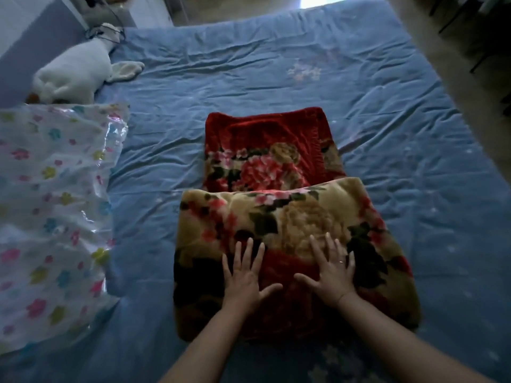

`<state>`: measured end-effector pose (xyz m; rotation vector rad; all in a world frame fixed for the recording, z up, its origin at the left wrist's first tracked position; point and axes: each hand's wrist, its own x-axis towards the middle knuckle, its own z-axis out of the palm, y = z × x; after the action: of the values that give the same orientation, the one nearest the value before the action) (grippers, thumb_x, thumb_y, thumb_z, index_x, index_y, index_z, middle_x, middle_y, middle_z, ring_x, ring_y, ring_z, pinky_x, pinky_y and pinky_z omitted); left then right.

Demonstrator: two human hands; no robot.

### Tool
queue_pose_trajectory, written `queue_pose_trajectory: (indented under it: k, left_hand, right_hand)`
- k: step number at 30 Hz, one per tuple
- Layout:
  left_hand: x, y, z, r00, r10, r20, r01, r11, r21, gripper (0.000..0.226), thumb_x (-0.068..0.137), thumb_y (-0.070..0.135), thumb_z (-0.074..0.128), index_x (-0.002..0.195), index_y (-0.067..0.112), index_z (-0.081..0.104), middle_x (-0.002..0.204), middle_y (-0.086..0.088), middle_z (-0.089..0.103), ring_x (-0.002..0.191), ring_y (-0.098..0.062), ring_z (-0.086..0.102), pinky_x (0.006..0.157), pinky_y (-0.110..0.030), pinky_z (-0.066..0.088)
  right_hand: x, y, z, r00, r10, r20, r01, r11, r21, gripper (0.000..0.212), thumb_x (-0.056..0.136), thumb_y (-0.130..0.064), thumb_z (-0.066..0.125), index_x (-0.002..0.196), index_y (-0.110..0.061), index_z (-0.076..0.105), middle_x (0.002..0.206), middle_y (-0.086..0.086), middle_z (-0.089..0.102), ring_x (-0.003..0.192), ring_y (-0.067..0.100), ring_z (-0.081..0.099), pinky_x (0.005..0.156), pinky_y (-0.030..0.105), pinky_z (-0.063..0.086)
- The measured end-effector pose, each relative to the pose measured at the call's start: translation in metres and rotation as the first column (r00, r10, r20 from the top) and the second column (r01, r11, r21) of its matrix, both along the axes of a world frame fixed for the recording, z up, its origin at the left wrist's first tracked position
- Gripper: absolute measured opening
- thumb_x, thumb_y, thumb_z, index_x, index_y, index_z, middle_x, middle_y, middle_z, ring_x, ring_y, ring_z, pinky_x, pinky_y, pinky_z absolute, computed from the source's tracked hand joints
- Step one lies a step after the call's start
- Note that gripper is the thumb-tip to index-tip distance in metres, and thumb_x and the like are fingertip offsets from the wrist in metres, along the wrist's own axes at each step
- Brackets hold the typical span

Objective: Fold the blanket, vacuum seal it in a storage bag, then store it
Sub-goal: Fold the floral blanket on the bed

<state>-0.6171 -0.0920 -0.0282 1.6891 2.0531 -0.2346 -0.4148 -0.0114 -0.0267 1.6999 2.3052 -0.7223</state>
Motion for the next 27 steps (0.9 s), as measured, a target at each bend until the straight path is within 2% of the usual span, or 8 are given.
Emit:
queue_pose_trajectory:
  k: [5,11,16,20,22,24,26,27]
  left_hand:
    - [-0.009,0.035,-0.036,0.998,0.024,-0.065,-0.029,0.996,-0.081,0.094,0.073,0.086,0.002,0.145,0.034,-0.029,0.151,0.008,-0.037,0.143,-0.021,-0.033,0.115,-0.056,-0.017]
    - [-0.019,0.056,-0.059,0.998,0.061,-0.036,-0.064,0.993,-0.098,0.098,0.076,0.088,0.017,0.145,0.037,-0.028,0.147,0.013,-0.039,0.144,-0.021,-0.032,0.116,-0.055,-0.018]
    - [-0.026,0.029,-0.044,0.998,0.061,0.026,-0.062,0.996,0.065,0.107,0.059,0.093,-0.015,0.147,0.035,-0.024,0.154,0.015,-0.031,0.144,-0.012,-0.028,0.117,-0.046,-0.019]
    - [-0.057,-0.032,-0.042,0.97,0.241,-0.026,-0.233,0.956,0.18,0.107,0.065,0.093,-0.012,0.149,0.027,-0.014,0.158,0.009,-0.019,0.147,-0.01,-0.018,0.115,-0.043,-0.019]
    - [-0.075,-0.068,-0.044,0.888,0.46,0.006,-0.453,0.872,0.188,0.121,0.06,0.097,-0.006,0.155,0.022,-0.002,0.163,0.003,-0.007,0.15,-0.018,-0.002,0.118,-0.049,-0.006]
    - [-0.082,-0.092,-0.041,0.718,0.677,0.159,-0.696,0.701,0.156,0.136,0.051,0.103,0.009,0.156,0.016,0.011,0.162,-0.007,0.015,0.147,-0.029,0.019,0.116,-0.053,0.015]
    - [-0.082,-0.108,-0.036,0.399,0.798,0.452,-0.892,0.452,-0.011,0.123,0.062,0.093,0.044,0.15,0.01,0.027,0.152,-0.013,0.037,0.138,-0.031,0.037,0.11,-0.043,0.032]
    - [-0.081,-0.114,-0.037,0.215,0.806,0.552,-0.926,0.347,-0.146,0.103,0.071,0.077,0.059,0.145,0.009,0.037,0.144,-0.012,0.047,0.131,-0.031,0.046,0.104,-0.037,0.039]
  right_hand:
    - [-0.013,0.035,-0.039,0.991,-0.014,0.133,0.027,0.994,-0.102,0.093,0.074,-0.086,0.026,0.148,-0.043,-0.012,0.158,-0.001,-0.021,0.144,0.027,-0.02,0.114,0.056,-0.012]
    - [-0.019,0.048,-0.064,0.989,-0.017,0.146,0.028,0.997,-0.07,0.094,0.073,-0.087,0.026,0.148,-0.043,-0.009,0.158,-0.003,-0.02,0.145,0.026,-0.019,0.114,0.053,-0.011]
    - [0.012,0.041,-0.052,0.999,-0.025,-0.02,0.026,0.999,0.029,0.12,0.05,-0.097,0.0,0.152,-0.032,0.004,0.161,-0.004,0.003,0.147,0.015,-0.001,0.117,0.042,-0.003]
    - [0.08,0.026,-0.046,0.978,-0.184,-0.097,0.197,0.969,0.148,0.12,0.056,-0.093,0.025,0.15,-0.019,0.021,0.156,0.007,0.025,0.143,0.025,0.023,0.114,0.051,0.012]
    - [0.12,0.013,-0.048,0.914,-0.389,-0.112,0.401,0.909,0.113,0.126,0.05,-0.092,0.036,0.151,-0.02,0.015,0.157,0.008,0.022,0.143,0.026,0.022,0.114,0.053,0.013]
    - [0.146,0.001,-0.044,0.73,-0.64,-0.24,0.625,0.767,-0.146,0.141,0.036,-0.096,0.049,0.15,-0.021,0.017,0.152,0.014,0.032,0.137,0.03,0.035,0.11,0.054,0.03]
    - [0.159,-0.018,-0.038,0.486,-0.809,-0.33,0.672,0.587,-0.45,0.138,0.02,-0.092,0.064,0.135,-0.017,0.045,0.128,0.018,0.058,0.106,0.031,0.061,0.08,0.045,0.058]
    - [0.163,-0.028,-0.039,0.401,-0.849,-0.343,0.654,0.528,-0.542,0.128,0.018,-0.086,0.071,0.123,-0.014,0.055,0.111,0.017,0.067,0.087,0.027,0.068,0.062,0.037,0.061]
